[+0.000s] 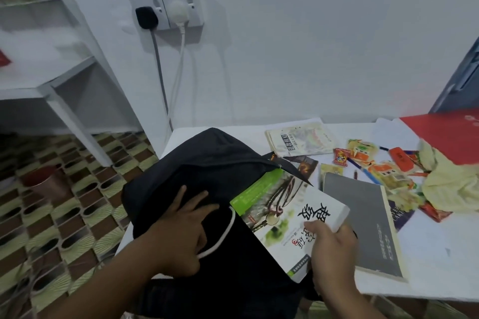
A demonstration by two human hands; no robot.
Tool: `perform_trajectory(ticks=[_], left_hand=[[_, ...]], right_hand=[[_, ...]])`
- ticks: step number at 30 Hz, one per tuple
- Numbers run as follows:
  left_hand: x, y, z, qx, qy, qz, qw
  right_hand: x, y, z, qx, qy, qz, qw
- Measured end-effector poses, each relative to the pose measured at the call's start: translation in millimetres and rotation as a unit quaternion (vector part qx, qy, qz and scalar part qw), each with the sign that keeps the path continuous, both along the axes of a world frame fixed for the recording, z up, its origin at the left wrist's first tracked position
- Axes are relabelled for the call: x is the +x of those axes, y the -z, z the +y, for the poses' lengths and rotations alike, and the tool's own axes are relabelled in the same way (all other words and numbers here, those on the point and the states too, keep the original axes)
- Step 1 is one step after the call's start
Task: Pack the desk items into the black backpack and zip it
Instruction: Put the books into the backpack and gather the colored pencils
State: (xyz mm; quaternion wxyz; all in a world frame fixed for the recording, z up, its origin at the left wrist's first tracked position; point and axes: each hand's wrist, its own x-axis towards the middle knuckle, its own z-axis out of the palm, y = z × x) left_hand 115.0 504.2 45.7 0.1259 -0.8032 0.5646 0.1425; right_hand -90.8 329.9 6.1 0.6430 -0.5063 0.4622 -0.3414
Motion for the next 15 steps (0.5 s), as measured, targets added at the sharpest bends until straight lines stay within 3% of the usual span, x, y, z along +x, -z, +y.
perform_trajectory(ticks=[3, 5, 8, 10, 11, 13, 15], left_hand=[[-4, 3, -2, 0.079, -0.004, -0.017, 0.997], [-5, 12, -10, 0.050, -0.024, -0.045, 0.997], [-2, 24, -24, -0.141, -0.085, -0.068, 0.984], [6, 26, -31, -0.277, -0.104, -0.107, 0.949], [11, 25, -35, -0.299, -0.128, -0.135, 0.936], [24, 16, -42, -0.259, -0.210, -0.148, 0.931], [36, 4, -49, -0.199, -0.272, -0.099, 0.936]], right_hand=[[4, 2, -3, -0.004, -0.029, 0.010, 1.000], [6, 1, -3, -0.004, -0.062, 0.011, 0.998], [7, 3, -1, 0.017, -0.077, 0.003, 0.997], [5, 3, 3, 0.030, -0.077, -0.008, 0.997], [5, 3, 6, 0.034, -0.079, -0.013, 0.996], [5, 2, 12, 0.039, -0.088, -0.022, 0.995], [9, 1, 17, 0.040, -0.099, -0.027, 0.994]])
